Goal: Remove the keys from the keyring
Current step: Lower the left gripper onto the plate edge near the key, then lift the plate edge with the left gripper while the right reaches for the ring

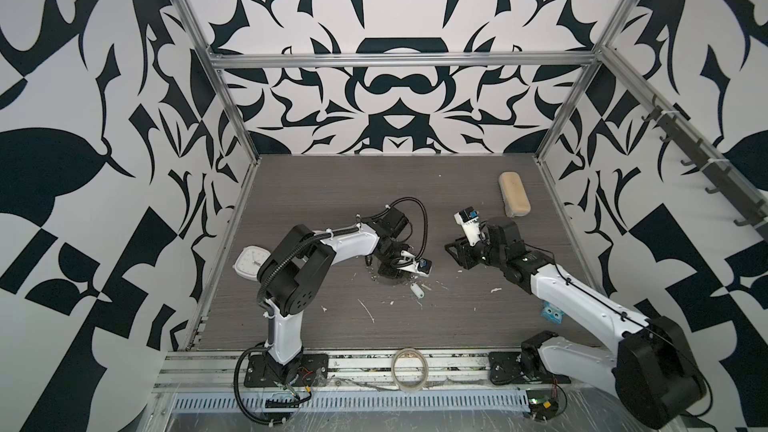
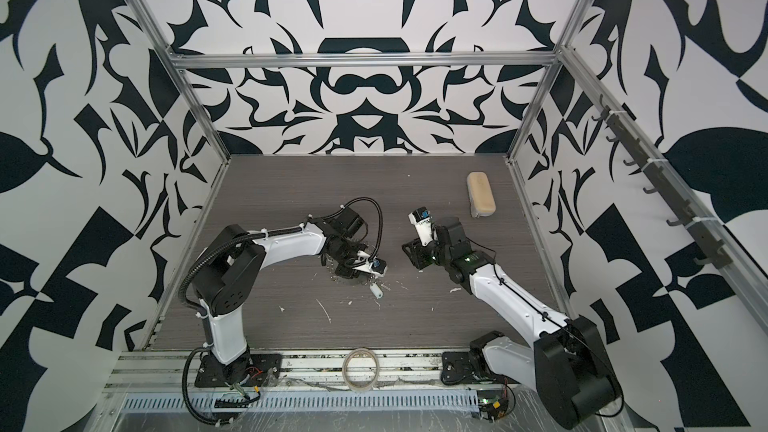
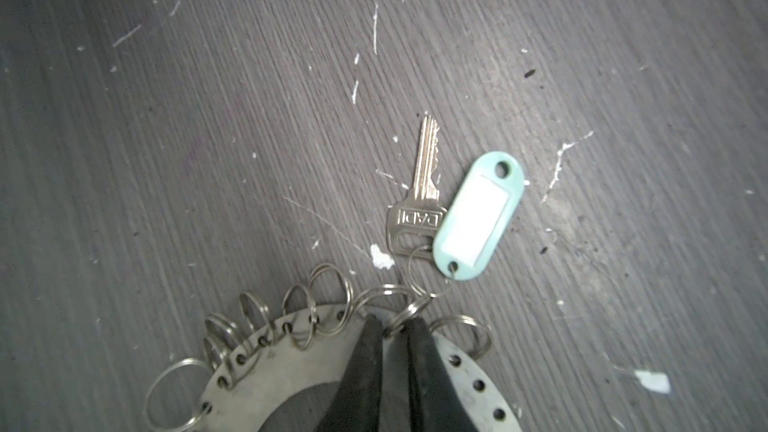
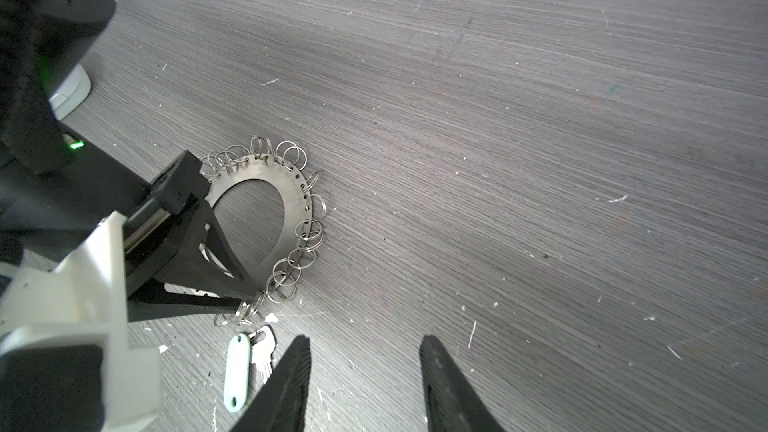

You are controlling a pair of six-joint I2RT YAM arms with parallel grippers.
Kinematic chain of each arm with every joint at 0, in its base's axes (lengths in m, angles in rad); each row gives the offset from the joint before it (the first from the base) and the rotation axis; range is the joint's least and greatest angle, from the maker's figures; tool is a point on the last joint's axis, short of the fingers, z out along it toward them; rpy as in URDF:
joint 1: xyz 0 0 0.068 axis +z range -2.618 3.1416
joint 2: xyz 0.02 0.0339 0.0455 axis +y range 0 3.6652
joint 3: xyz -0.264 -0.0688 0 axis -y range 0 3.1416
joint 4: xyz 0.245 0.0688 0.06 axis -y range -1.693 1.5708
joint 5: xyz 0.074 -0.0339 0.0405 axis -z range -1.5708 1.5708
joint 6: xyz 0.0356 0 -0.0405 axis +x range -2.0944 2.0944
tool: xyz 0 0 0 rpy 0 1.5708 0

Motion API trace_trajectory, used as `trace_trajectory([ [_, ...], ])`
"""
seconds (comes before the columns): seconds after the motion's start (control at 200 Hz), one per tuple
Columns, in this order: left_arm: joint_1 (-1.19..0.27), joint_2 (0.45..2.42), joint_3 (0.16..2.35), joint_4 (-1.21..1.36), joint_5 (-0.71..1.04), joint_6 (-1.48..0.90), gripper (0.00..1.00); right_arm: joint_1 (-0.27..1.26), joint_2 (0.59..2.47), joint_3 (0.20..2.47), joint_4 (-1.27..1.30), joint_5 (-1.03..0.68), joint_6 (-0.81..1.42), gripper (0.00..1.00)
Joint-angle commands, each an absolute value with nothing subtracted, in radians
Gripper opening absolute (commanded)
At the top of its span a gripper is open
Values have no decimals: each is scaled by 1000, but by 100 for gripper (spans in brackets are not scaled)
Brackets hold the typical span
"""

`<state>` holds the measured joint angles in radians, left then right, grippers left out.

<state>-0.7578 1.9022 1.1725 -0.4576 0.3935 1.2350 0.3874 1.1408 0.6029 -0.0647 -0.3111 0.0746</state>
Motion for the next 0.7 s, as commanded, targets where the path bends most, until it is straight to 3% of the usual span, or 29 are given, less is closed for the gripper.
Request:
trace_trajectory([
  [0.0, -762, 1901, 1186, -506, 424, 1262, 15, 385, 1141, 642, -65, -320, 68, 47],
  [0.38, -778, 1869, 1132, -447, 371, 1294, 10, 385, 1149, 647, -72, -308, 68, 47],
  [0.475, -779, 1868, 1133, -446, 352, 1286, 0, 385, 1149, 649, -71, -306, 68, 47],
  [0.695, -779, 1834, 1134, -448, 337, 1269, 0, 385, 1136, 636, -56, -308, 68, 47],
])
